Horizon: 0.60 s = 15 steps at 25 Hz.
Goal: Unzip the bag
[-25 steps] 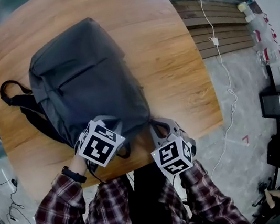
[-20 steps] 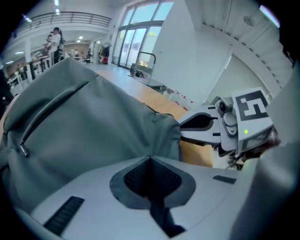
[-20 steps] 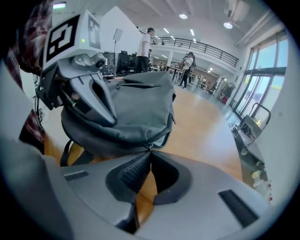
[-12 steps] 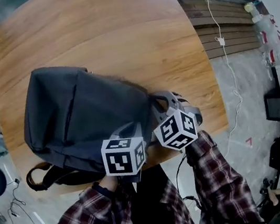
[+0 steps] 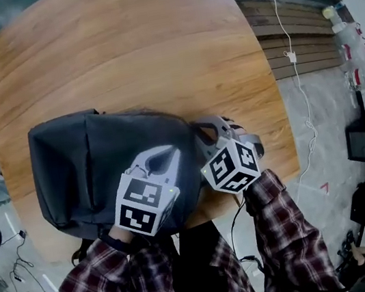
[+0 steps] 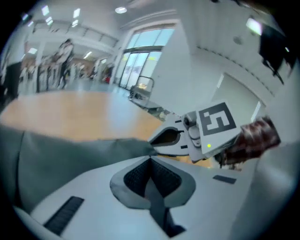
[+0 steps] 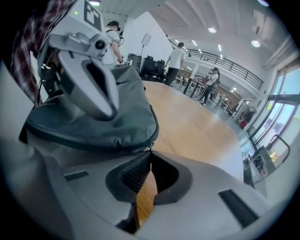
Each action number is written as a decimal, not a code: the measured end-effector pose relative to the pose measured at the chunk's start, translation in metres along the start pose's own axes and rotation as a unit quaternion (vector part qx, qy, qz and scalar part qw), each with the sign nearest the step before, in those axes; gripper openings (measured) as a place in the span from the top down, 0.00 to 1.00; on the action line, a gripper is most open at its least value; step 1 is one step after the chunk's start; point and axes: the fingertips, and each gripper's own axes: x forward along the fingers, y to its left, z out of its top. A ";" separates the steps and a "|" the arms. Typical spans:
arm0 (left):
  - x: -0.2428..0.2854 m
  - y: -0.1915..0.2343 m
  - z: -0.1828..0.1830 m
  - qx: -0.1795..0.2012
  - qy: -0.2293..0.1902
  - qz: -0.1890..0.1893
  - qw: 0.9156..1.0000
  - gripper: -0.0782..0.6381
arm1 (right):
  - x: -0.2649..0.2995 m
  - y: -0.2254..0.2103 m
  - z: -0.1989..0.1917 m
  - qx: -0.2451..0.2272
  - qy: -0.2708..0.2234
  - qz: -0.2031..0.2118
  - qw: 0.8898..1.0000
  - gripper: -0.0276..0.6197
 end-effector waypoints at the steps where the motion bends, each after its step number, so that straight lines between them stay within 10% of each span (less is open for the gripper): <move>1: 0.003 0.003 0.014 0.071 -0.005 0.003 0.997 0.88 | -0.001 0.001 0.000 0.000 0.004 0.001 1.000 0.93; 3: 0.016 0.009 0.033 0.204 0.005 0.008 0.979 0.88 | -0.002 0.001 -0.001 0.004 0.010 0.001 1.000 0.93; 8: 0.056 0.018 0.035 0.440 0.064 -0.003 0.896 0.88 | 0.000 0.002 -0.007 0.016 0.043 -0.002 0.999 0.93; 15: 0.071 0.021 0.024 0.456 0.077 -0.017 0.886 0.88 | -0.015 0.027 -0.017 -0.006 0.092 0.022 0.996 0.93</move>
